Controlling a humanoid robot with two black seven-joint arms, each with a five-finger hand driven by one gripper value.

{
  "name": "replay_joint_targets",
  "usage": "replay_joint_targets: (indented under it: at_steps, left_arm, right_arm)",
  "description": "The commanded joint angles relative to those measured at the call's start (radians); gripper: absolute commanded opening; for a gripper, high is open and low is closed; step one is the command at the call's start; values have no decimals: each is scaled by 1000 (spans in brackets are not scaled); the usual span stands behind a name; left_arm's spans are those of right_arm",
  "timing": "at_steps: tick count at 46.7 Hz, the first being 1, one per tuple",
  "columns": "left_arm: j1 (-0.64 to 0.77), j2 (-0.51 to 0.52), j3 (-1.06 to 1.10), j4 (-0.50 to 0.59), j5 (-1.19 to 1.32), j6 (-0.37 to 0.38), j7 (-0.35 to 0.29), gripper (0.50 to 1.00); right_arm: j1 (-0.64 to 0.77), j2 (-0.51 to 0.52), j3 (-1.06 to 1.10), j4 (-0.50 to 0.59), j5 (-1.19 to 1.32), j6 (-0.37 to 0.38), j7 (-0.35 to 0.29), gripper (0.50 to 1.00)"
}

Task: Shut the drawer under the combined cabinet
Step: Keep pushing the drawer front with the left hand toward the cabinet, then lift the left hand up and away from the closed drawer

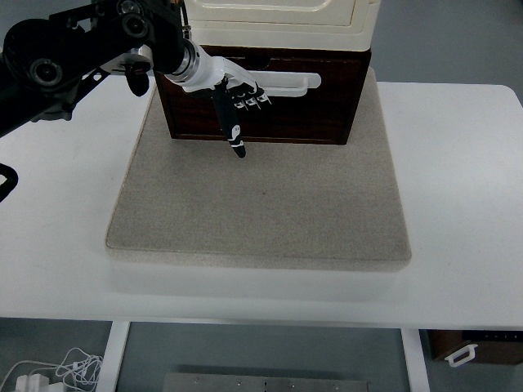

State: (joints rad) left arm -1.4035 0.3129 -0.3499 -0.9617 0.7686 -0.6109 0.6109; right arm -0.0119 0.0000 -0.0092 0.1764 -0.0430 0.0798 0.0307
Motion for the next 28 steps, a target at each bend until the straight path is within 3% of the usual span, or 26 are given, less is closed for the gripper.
replay_joint_targets:
  at_steps: [1,28]
  left_arm:
    - [0,0,0,0,0,0,0,992]
    - [4,-2,-47,-12,-8,0,0,996]
  right_arm:
    - [0,0,0,0,0,0,0,952]
    - [0,0,0,0,0,0,0,952]
